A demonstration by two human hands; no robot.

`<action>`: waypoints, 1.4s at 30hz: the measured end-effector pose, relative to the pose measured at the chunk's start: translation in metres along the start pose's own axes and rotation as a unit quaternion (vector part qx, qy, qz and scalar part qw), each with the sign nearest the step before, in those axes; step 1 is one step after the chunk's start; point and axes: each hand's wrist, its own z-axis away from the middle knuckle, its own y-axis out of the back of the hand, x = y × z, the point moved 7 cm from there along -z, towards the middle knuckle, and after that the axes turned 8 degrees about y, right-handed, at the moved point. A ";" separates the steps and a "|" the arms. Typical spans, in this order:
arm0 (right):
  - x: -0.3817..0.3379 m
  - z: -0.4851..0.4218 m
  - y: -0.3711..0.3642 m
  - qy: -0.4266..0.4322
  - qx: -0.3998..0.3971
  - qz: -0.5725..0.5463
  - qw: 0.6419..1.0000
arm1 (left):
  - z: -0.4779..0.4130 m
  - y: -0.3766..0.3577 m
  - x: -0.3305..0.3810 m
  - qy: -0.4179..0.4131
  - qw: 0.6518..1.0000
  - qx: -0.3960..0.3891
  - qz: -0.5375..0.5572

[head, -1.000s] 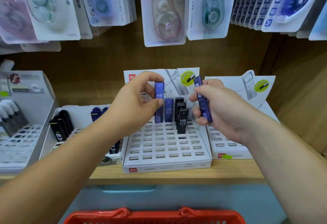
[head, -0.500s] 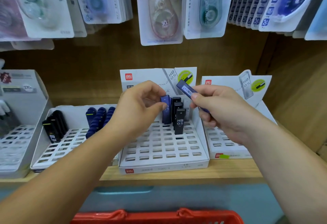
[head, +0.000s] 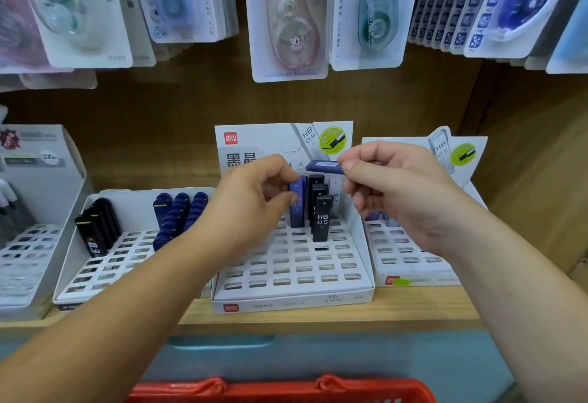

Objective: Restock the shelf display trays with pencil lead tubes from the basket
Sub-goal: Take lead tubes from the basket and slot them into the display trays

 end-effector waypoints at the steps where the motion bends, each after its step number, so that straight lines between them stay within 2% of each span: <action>1: -0.002 0.002 -0.003 -0.001 -0.017 -0.026 1.000 | 0.000 -0.004 -0.002 0.004 1.000 -0.009 -0.018; 4: -0.007 0.002 -0.010 0.017 -0.035 -0.064 0.997 | -0.001 -0.008 -0.001 0.005 0.998 -0.020 -0.057; 7: -0.010 -0.004 -0.006 0.058 0.012 0.018 0.998 | -0.003 0.003 0.005 0.010 0.998 -0.010 -0.068; 9: -0.010 -0.007 -0.009 0.068 0.016 0.072 0.995 | -0.003 0.010 0.005 0.015 0.997 -0.010 -0.076; 12: -0.012 -0.011 -0.021 0.097 0.018 0.088 0.991 | -0.001 0.013 0.004 0.021 0.996 -0.027 -0.080; 14: -0.010 -0.013 -0.027 0.118 0.029 0.123 0.985 | 0.000 0.010 0.000 0.032 0.993 -0.063 -0.094; 17: -0.005 -0.015 -0.039 0.125 0.012 0.184 0.975 | 0.005 0.001 -0.009 0.056 0.978 -0.155 -0.129; 22: 0.005 -0.016 -0.036 0.118 0.016 0.216 0.969 | 0.006 -0.002 -0.013 0.063 0.964 -0.206 -0.154; 32: -0.005 -0.012 -0.044 0.122 -0.010 0.238 0.963 | 0.010 -0.001 -0.010 0.058 0.969 -0.196 -0.141; 38: -0.007 -0.016 -0.044 0.135 -0.036 0.288 0.947 | 0.012 -0.002 -0.012 0.066 0.967 -0.191 -0.155; 42: 0.002 -0.017 -0.046 0.103 -0.080 0.351 0.927 | 0.016 -0.003 -0.012 0.059 0.966 -0.190 -0.163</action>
